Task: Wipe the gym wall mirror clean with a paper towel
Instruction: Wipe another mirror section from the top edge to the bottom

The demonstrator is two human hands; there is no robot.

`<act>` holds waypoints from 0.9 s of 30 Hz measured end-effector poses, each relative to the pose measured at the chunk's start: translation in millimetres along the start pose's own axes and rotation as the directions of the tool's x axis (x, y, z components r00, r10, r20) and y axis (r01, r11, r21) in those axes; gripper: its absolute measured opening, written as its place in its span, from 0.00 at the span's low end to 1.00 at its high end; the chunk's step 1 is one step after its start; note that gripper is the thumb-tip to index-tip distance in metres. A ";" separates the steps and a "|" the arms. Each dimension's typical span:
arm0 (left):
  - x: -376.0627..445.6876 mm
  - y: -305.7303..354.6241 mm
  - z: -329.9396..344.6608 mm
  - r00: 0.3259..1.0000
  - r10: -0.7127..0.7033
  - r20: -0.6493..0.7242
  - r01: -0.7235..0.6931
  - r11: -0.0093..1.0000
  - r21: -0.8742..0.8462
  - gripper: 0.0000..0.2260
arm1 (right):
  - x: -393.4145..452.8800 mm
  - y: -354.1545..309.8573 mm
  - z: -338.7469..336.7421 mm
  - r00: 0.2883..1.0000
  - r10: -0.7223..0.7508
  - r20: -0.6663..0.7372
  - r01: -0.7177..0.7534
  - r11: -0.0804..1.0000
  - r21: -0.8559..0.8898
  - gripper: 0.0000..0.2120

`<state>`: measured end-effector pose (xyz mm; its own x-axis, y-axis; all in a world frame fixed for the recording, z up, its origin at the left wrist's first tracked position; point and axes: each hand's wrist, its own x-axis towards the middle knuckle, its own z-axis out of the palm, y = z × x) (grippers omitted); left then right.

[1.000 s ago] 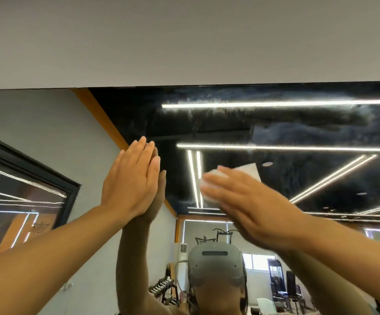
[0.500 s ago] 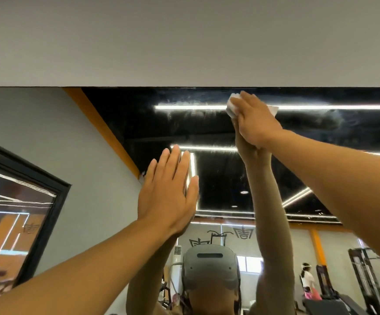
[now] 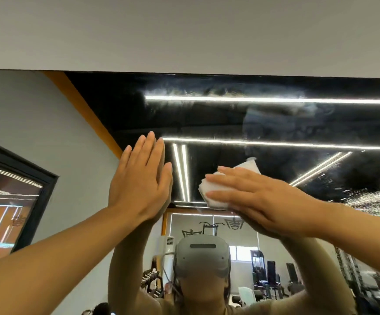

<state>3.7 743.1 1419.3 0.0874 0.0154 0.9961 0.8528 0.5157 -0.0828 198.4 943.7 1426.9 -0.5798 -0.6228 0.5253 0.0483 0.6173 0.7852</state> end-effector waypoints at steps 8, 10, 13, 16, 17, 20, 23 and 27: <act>-8.5 51.3 15.6 0.973 0.227 0.041 -0.225 0.973 -0.056 0.27 | 56.1 120.5 -38.1 0.824 0.506 -0.253 -0.485 0.862 0.147 0.22; -8.5 59.5 20.8 0.978 0.199 0.061 -0.193 0.977 -0.094 0.29 | 68.6 145.0 -42.0 0.708 0.644 -0.289 -0.622 0.763 0.178 0.21; -8.0 60.2 24.5 0.981 0.178 0.073 -0.173 0.982 -0.071 0.30 | 76.3 143.9 -35.1 0.670 0.653 -0.353 -0.651 0.745 0.142 0.20; -8.4 58.7 25.2 0.982 0.179 0.062 -0.176 0.983 -0.051 0.30 | 51.6 108.3 -26.5 0.770 0.550 -0.324 -0.520 0.835 0.180 0.21; -8.6 58.9 25.2 0.982 0.180 0.059 -0.178 0.983 -0.046 0.30 | 36.7 92.1 -21.9 0.816 0.499 -0.293 -0.466 0.867 0.177 0.23; -9.0 59.8 25.0 0.981 0.186 0.057 -0.184 0.982 -0.032 0.30 | -15.6 44.2 -6.5 0.921 0.342 -0.189 -0.314 0.936 0.160 0.25; -9.1 60.3 25.4 0.982 0.180 0.061 -0.179 0.984 -0.024 0.29 | -54.5 21.3 1.4 0.968 0.214 -0.128 -0.198 0.972 0.131 0.23; -9.6 61.6 26.7 0.982 0.180 0.060 -0.179 0.984 -0.022 0.29 | -61.3 32.7 -6.2 0.985 0.164 -0.056 -0.159 0.984 0.079 0.23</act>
<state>41.7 797.6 1405.5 0.2088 0.1591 0.9649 0.8342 0.4860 -0.2606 240.6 999.1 1422.5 -0.5176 -0.5393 0.6642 0.0751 0.7447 0.6632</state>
